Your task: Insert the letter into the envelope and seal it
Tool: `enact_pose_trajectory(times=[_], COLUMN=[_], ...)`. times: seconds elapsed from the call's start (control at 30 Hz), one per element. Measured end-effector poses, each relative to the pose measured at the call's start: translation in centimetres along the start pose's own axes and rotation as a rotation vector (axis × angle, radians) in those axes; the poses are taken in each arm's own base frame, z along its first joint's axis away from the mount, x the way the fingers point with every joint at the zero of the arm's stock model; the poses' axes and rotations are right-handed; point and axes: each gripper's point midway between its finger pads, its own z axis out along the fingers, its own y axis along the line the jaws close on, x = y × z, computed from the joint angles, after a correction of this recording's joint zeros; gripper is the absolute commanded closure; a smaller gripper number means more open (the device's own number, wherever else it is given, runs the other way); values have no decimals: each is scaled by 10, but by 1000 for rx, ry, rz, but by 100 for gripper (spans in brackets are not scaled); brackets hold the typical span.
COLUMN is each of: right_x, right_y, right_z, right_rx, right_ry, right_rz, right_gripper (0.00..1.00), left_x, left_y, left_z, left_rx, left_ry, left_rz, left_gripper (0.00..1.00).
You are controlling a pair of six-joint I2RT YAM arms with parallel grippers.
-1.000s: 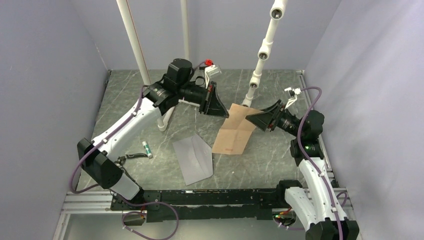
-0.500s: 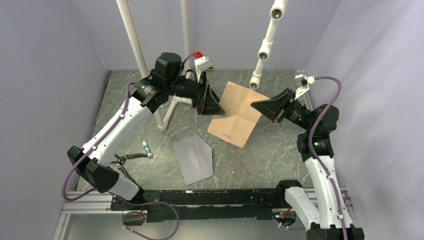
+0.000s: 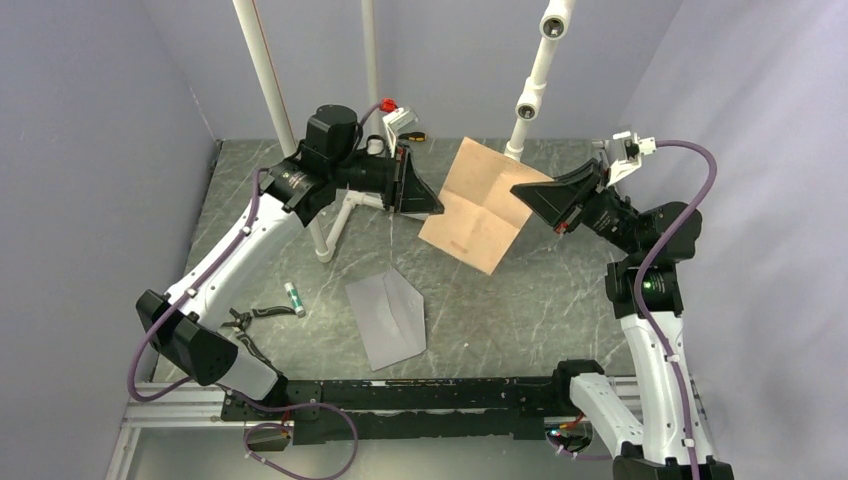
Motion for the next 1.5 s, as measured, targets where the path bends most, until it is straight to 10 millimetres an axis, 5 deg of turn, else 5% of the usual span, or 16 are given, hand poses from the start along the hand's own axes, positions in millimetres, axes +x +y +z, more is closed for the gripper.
enact_pose_trajectory(times=[0.07,0.17,0.27,0.37,0.47,0.8,1.0,1.17,1.5], right_x=[-6,-10,-11,-5,6,34,23,42,69], right_y=[5,8,7,7,9,25,-6,-40,-58], right_z=[0,1,2,1,-2,-17,-7,8,45], right_rx=[-4,-9,-8,-21,-47,-124,34,158,227], right_ry=[-11,-16,-9,25,78,218,129,88,84], right_rz=[-15,-26,-37,-52,-67,-94,3,171,336], right_gripper=[100,100,73,35,23,22,18,10,9], left_x=[0,-1,-6,-11,-17,-42,-40,-40,-48], left_y=[-3,-7,-10,-7,1,23,22,17,-3], left_z=[2,5,6,5,2,-16,-17,-17,-17], left_rx=[38,81,98,83,49,-53,-50,-20,98], left_ry=[-9,-19,-38,-56,-79,-164,-154,-148,-173], left_rz=[-18,-50,-62,-68,-78,-83,-52,-36,-21], left_gripper=[97,97,97,97,97,97,97,97,97])
